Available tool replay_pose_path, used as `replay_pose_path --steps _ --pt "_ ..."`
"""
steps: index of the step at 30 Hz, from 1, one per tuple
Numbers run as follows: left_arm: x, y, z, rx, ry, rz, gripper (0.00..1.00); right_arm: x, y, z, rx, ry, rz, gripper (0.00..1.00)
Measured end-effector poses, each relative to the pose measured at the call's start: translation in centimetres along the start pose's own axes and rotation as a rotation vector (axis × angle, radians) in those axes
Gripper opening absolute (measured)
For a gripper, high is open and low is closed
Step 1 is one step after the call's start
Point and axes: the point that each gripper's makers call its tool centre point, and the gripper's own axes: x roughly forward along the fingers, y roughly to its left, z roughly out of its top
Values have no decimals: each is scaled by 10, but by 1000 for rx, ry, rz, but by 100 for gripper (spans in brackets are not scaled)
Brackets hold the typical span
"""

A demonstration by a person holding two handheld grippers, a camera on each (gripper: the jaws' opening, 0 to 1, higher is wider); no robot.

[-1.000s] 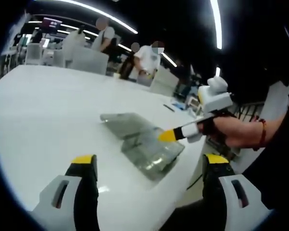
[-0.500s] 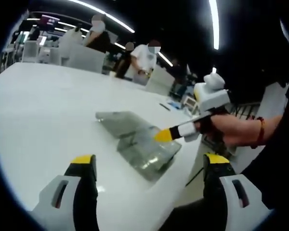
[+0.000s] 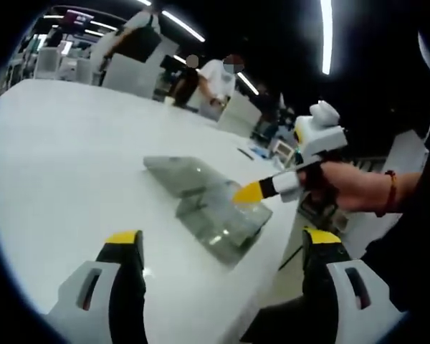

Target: Insert the divider into the dual guide fixture by aligning both edges with the guide slots and pushing it downward to the bottom, including one-sided entry, uneven engagement, binding, and posture correction.

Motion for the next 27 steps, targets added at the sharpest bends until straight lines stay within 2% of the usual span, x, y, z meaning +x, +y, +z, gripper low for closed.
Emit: replay_pose_path --steps 2,5,9,16,18,23,27 --pt "1 -1 1 -3 0 -3 90 -1 2 0 25 -4 13 0" --pt "3 -1 3 0 -1 -5 90 0 -1 -1 -3 6 -3 0" --pt "3 -1 4 0 -4 -5 90 0 0 0 30 -1 11 0" --pt "1 1 6 2 -11 2 90 1 0 1 11 0 3 0" --pt "1 1 7 -1 -14 5 90 1 1 1 35 -4 14 0" --pt "0 0 7 -1 -17 8 90 3 0 1 7 -4 6 0" --pt "1 -1 8 2 -17 6 90 3 -1 1 34 -7 16 0"
